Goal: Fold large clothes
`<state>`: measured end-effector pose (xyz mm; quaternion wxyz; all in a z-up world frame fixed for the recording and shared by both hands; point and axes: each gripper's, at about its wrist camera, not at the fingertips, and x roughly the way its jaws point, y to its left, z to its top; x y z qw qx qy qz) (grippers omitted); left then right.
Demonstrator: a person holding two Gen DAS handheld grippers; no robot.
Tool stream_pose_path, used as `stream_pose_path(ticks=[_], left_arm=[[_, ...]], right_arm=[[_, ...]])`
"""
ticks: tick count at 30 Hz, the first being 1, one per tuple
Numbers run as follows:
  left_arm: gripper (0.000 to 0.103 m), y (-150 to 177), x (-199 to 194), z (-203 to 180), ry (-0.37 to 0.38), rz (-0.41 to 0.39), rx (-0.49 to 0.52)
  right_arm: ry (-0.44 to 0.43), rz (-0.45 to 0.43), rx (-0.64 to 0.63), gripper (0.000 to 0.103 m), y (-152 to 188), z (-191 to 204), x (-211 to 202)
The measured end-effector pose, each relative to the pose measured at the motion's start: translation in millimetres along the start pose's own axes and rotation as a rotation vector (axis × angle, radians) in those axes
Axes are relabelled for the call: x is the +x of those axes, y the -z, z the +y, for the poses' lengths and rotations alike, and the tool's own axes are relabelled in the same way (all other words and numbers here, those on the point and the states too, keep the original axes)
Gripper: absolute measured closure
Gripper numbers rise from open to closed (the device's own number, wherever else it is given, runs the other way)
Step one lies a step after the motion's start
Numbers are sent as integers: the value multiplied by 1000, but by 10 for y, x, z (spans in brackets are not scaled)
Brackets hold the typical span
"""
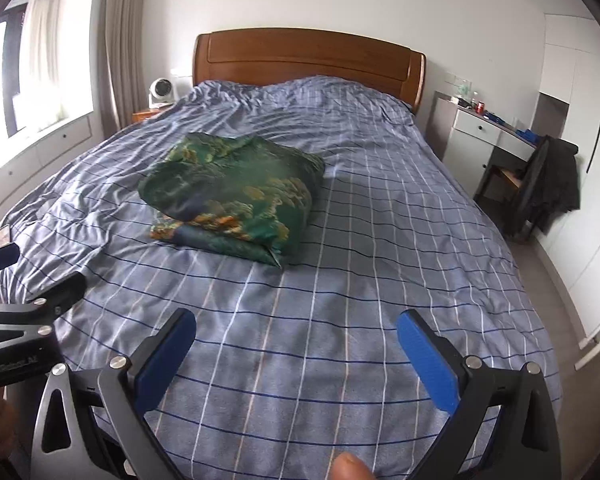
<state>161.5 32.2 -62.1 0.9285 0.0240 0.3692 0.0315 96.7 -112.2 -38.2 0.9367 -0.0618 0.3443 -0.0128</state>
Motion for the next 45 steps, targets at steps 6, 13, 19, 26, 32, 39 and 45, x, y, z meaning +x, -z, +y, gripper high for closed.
stream_pose_path(ticks=[6, 13, 19, 26, 32, 39, 45], left_arm=[[0, -9, -16, -13, 0, 3, 12], [1, -34, -38, 9, 7, 1, 11], [1, -35, -33, 23, 7, 0, 9], [1, -46, -29, 18, 6, 3, 8], [1, -46, -19, 3, 8, 6, 15], [1, -38, 22, -21, 13, 10, 20], [1, -26, 35, -39, 17, -5, 26]], right_arm=[[20, -4, -7, 1, -3, 15, -9], [14, -7, -13, 1, -14, 23, -32], [7, -26, -24, 1, -41, 41, -95], [23, -19, -29, 1, -40, 35, -70], [25, -13, -32, 1, -30, 24, -45], [25, -4, -27, 1, -26, -1, -3], [25, 1, -24, 1, -19, -14, 19]])
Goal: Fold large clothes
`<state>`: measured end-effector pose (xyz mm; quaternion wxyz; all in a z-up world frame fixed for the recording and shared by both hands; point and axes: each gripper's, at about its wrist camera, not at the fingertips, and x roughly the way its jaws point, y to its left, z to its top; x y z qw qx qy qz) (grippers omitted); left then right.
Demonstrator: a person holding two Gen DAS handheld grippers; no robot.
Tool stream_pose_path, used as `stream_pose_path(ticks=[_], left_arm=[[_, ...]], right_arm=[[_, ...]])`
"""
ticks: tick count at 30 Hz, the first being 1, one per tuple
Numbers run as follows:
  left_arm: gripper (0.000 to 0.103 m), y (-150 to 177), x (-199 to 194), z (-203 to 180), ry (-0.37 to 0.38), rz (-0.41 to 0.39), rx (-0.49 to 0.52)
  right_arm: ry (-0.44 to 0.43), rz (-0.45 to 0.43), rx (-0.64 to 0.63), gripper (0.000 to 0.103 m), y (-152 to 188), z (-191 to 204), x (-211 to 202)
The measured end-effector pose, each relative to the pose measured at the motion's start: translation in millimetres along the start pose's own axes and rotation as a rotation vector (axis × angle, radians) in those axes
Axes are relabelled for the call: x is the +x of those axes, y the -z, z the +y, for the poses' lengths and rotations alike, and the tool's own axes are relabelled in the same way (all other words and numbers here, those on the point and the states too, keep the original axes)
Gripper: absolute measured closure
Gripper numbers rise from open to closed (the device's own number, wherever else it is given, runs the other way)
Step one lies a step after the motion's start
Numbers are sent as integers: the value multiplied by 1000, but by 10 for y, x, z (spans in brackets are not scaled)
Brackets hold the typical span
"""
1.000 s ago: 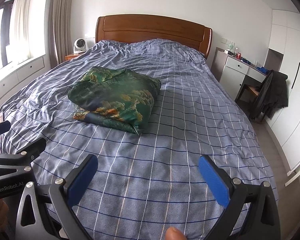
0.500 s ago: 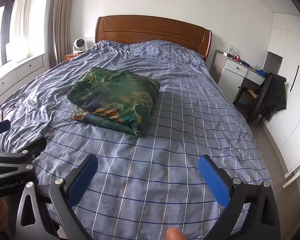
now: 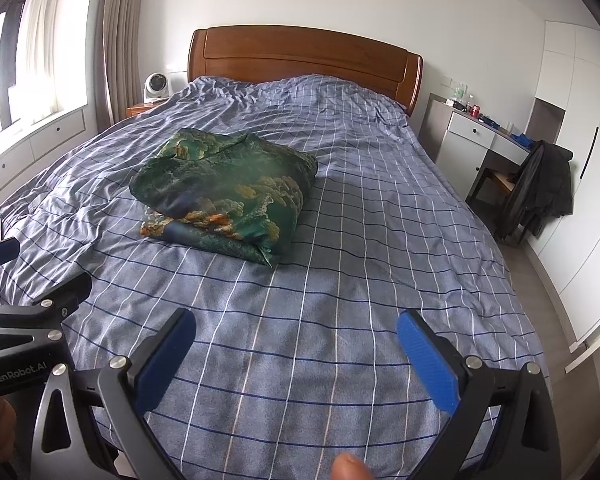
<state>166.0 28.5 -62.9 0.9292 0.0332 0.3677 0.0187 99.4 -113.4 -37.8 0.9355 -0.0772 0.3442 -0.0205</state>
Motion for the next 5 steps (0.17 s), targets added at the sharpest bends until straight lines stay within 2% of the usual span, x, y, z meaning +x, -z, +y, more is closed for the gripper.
stream_pose_path(ticks=[5], left_arm=[[1, 4, -19, -17, -28, -25, 15]], right_arm=[[2, 5, 10, 1, 9, -18, 20]])
